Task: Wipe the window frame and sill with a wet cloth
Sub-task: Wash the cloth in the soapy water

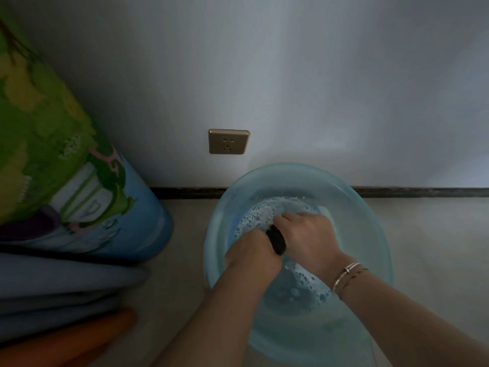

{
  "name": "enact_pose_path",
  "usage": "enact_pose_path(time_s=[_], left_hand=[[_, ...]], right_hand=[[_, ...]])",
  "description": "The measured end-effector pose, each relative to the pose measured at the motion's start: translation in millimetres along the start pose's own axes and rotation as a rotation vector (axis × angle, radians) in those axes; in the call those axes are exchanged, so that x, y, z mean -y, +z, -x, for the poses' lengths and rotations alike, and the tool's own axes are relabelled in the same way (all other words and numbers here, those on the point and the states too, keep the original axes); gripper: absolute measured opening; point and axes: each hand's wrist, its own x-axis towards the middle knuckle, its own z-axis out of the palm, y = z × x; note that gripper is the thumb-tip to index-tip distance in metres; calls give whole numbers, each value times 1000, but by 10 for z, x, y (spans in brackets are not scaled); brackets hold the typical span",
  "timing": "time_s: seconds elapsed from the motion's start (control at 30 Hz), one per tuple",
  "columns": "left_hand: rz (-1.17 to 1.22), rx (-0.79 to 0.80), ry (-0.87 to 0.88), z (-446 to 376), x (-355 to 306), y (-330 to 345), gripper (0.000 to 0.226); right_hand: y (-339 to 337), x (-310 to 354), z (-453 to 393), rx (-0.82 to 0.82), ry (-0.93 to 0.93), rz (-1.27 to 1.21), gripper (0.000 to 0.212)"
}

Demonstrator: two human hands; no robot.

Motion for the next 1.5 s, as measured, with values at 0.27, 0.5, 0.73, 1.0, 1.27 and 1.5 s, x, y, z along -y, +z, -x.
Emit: enact_pose_path(time_s=[0.27,0.5,0.73,1.0,1.27,1.5], left_hand=[[325,178,-116,85,-63,-16,26],[543,416,-285,77,-135,-39,33],[541,16,38,271,-101,-146,28],[502,-57,190,656,-216,-346,36],[513,-246,272,1204,-207,-886,38],[455,-496,347,1900,-58,-1556,25]], right_hand=[[56,-134,33,-122,-115,-87,31],[-44,-136,-17,-264,-139,-51,38],[-203,-45,38,-157,229,-111,26],[-543,195,237,-63,442,-979,76],[-1208,536,120,-85,469,-1221,56],[-1851,1227,-205,-125,300,-1390,48]])
